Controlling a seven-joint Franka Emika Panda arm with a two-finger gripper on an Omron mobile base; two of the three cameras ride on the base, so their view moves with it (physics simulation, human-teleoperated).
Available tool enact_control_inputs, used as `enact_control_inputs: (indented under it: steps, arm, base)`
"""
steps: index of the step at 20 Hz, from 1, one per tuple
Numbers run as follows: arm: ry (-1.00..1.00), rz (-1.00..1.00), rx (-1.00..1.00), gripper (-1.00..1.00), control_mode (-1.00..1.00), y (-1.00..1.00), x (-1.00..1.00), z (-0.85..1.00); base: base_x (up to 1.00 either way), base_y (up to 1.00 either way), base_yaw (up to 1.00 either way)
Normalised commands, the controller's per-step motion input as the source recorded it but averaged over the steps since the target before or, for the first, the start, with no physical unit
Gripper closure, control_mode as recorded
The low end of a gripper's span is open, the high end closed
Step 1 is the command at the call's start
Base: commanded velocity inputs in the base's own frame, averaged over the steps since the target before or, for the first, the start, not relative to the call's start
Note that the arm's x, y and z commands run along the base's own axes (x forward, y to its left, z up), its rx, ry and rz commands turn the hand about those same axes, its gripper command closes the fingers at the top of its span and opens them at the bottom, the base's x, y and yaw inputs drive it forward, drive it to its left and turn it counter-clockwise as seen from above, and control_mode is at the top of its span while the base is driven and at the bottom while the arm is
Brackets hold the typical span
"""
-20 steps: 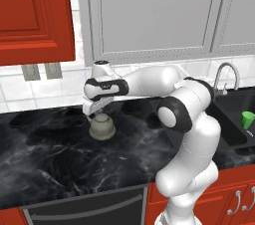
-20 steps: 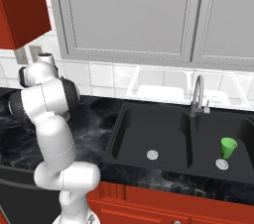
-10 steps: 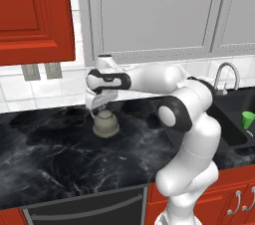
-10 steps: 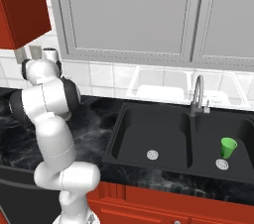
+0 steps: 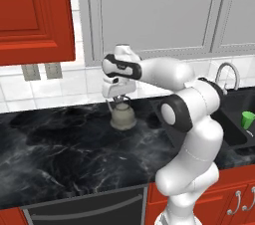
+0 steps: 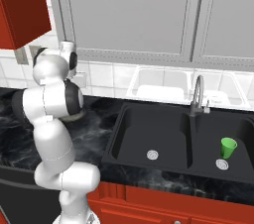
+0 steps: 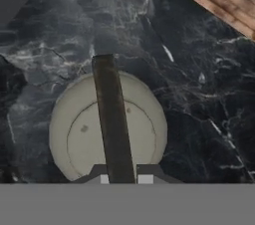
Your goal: Place the kettle in the left basin and the cup in the right basin of the sink.
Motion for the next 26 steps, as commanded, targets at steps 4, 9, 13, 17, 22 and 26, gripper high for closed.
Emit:
enact_control_inputs:
  steps: [4,9,13,17,22,26]
  arm:
    - [0.06,-0.14,0.0,1.0,-1.0,-0.87,-0.09,0.08]
    - [0.0,-0.16,0.0,1.0,-1.0,-0.88,-0.13,0.0]
    - [0.07,-0.14,0.0,1.0,-1.0,-0.97,-0.01,0.0]
    - [0.0,-0.09,0.0,1.0,-1.0,-1.0,-0.11,0.0]
    - [0.0,-0.08,0.0,1.0,-1.0,-0.99,-0.02,0.0]
    - [-0.05,-0.03,0.03,1.0,-1.0,-0.83,0.0,0.0]
  base:
    - [0.0,0.0,0.0]
    - [0.0,0.0,0.0]
    - [0.0,0.0,0.0]
    - [0.0,0.0,0.0]
    - [0.0,0.0,0.0]
    - [0.0,0.0,0.0]
